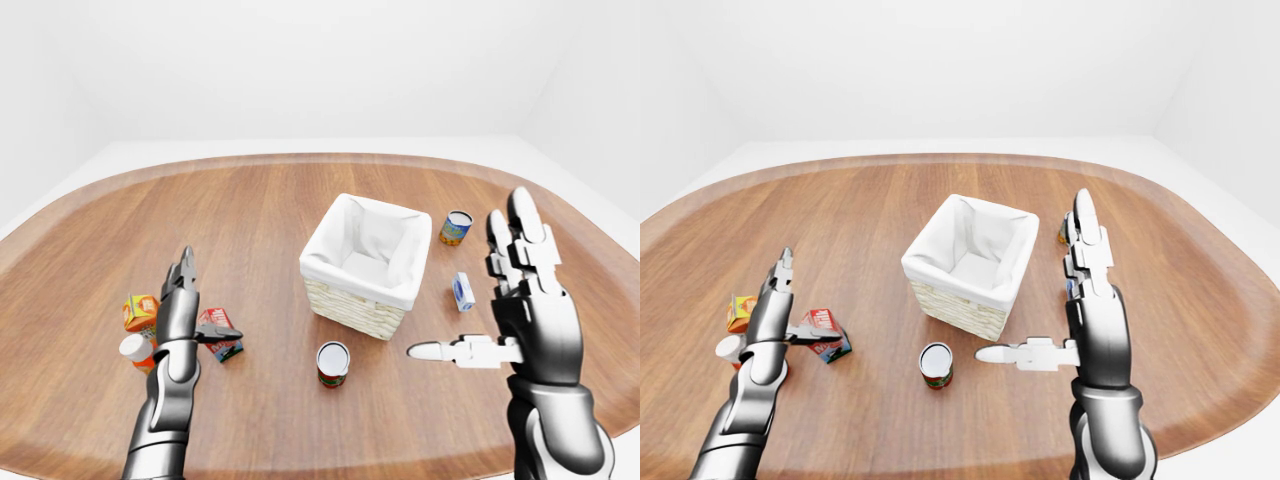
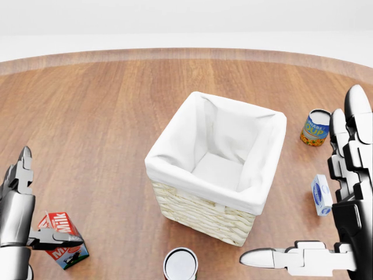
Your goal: Pick the milk and place it in the basket.
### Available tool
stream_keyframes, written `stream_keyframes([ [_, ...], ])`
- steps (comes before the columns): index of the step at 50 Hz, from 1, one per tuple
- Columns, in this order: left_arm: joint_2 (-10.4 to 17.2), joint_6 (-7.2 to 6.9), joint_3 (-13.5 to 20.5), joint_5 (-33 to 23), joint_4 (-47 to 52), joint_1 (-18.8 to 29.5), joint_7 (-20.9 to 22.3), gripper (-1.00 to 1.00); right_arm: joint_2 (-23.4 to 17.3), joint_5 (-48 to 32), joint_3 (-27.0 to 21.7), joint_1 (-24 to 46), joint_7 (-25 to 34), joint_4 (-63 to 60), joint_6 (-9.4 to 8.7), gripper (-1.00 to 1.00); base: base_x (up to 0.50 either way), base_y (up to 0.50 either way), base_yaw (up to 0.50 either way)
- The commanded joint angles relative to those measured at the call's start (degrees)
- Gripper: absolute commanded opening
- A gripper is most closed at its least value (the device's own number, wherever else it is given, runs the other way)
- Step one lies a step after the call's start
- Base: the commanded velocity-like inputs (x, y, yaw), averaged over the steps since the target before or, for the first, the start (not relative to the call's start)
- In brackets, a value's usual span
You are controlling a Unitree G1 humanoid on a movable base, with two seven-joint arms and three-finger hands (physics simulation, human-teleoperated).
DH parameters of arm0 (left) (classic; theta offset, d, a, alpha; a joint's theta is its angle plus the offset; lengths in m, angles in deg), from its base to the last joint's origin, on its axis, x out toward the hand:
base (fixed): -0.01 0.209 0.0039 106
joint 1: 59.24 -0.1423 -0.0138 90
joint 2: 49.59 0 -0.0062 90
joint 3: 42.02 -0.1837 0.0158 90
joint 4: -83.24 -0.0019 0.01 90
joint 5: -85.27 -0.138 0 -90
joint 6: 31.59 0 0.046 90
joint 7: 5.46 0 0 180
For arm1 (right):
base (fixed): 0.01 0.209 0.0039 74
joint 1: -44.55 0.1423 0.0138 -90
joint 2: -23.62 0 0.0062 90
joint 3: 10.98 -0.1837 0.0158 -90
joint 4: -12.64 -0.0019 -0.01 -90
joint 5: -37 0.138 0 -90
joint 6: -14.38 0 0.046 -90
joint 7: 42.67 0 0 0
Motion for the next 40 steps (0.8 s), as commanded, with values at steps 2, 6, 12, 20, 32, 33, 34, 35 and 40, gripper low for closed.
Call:
stream_keyframes([
  [2,-2.7,0.0,-0.4,4.3,8.5,-6.6,10.8,1.0,0.0,-0.2,0.2,-0.1,-0.2,0.2,0.0,1.0,0.0,0.0,0.0],
  [6,-3.9,0.0,-0.1,3.7,11.1,-7.7,11.9,1.0,0.0,-0.2,0.2,-0.2,-0.2,0.0,0.0,1.0,0.0,0.0,0.0],
  [12,-4.2,0.0,0.1,3.6,11.5,-8.0,12.4,1.0,0.0,-0.2,0.3,-0.2,-0.2,0.2,0.0,1.0,0.0,0.0,0.0],
  [20,-1.8,0.0,0.3,0.0,2.5,-3.2,5.4,1.0,0.0,-0.2,0.5,-0.3,-0.2,0.2,0.04,1.0,0.0,0.0,0.0],
  [32,-0.1,0.0,-0.7,0.3,-4.1,0.1,3.0,1.0,-0.1,-0.2,0.5,-0.3,-0.1,-0.1,0.0,1.0,0.0,0.0,0.0],
  [33,-0.1,0.0,-0.8,0.3,-4.1,0.1,2.9,1.0,-0.1,-0.2,0.5,-0.3,-0.1,-0.1,0.0,1.0,0.0,0.0,0.0],
  [34,-0.1,0.0,-0.8,0.2,-4.0,0.0,2.8,1.0,-0.1,-0.2,0.5,-0.2,-0.1,-0.1,0.0,1.0,0.0,0.0,0.0],
  [35,-0.1,0.0,-0.8,0.2,-4.0,-0.1,2.7,1.0,-0.1,-0.2,0.5,-0.2,-0.1,-0.1,0.0,1.0,0.0,0.0,0.0],
  [40,-0.2,0.0,-1.4,-0.3,-5.4,0.0,1.8,1.0,0.0,-0.2,0.4,-0.3,-0.1,-0.3,0.0,1.0,0.0,0.0,0.0],
])
